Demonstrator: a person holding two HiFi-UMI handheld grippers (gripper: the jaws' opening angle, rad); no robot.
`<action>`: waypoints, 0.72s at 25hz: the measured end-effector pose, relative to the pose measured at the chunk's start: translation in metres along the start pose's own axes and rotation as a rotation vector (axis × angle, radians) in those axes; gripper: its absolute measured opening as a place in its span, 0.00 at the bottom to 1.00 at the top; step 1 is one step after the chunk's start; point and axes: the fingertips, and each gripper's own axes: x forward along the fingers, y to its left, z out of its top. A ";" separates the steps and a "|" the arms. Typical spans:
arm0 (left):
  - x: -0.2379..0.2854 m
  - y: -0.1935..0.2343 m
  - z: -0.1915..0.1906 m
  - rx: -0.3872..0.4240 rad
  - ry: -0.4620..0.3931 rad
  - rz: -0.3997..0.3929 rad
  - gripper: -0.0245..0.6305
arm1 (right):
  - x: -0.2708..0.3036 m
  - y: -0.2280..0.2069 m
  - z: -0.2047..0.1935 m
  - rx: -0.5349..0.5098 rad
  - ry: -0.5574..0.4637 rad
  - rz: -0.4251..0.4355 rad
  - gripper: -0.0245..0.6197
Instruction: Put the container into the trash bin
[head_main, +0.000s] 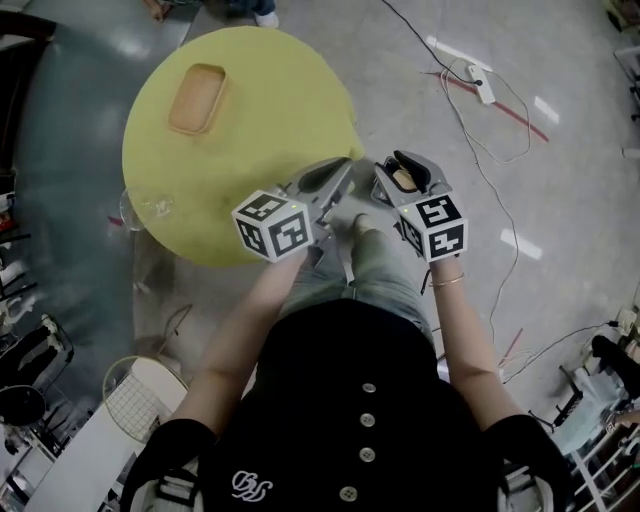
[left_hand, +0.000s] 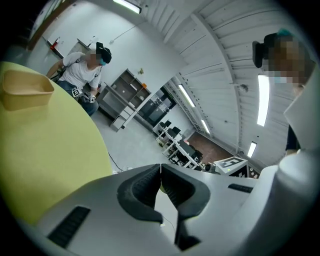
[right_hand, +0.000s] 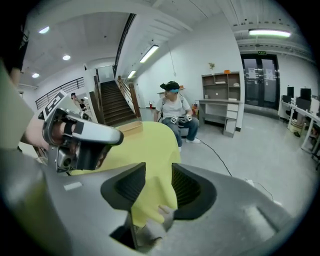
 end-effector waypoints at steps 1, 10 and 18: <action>-0.004 0.001 0.004 0.003 -0.011 0.001 0.06 | 0.003 0.008 0.008 -0.009 -0.015 0.022 0.27; -0.043 0.017 0.040 0.017 -0.087 0.043 0.06 | 0.022 0.082 0.061 -0.062 -0.089 0.229 0.24; -0.086 0.024 0.060 0.044 -0.168 0.088 0.06 | 0.024 0.124 0.089 -0.094 -0.122 0.331 0.07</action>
